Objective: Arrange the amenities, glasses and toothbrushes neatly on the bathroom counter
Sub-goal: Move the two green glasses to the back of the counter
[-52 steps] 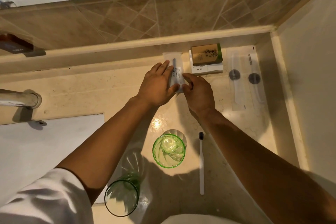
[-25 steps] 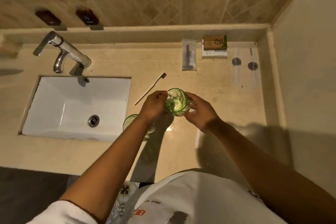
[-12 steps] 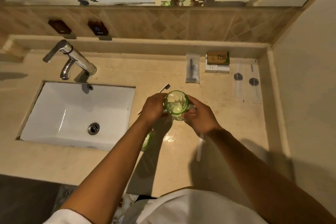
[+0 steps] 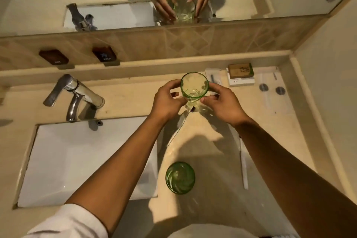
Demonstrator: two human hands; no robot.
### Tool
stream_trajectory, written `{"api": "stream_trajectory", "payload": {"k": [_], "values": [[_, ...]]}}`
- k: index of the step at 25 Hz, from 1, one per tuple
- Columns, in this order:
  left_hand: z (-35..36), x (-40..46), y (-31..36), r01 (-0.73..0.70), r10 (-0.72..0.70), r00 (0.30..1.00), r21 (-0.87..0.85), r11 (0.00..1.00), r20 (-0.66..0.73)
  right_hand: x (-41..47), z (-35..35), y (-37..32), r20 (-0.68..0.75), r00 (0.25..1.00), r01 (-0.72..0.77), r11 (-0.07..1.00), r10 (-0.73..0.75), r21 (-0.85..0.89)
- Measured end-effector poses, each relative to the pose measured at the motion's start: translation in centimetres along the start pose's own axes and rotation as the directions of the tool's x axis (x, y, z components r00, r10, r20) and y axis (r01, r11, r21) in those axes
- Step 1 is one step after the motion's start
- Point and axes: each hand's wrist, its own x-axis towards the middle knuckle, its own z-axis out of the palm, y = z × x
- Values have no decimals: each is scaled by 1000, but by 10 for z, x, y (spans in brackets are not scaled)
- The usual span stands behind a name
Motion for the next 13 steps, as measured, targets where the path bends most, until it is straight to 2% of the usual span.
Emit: {"api": "stream_trajectory", "payload": {"k": [6,13], "values": [[1,55,-11,32,-29,998,-62,998,63,52,8,6,-42,999,-12,998,10,-54],[11,94,-23,23,-18,998,-86,996,64,97,9,21,-27,1000,-11,989,8,-144]]}}
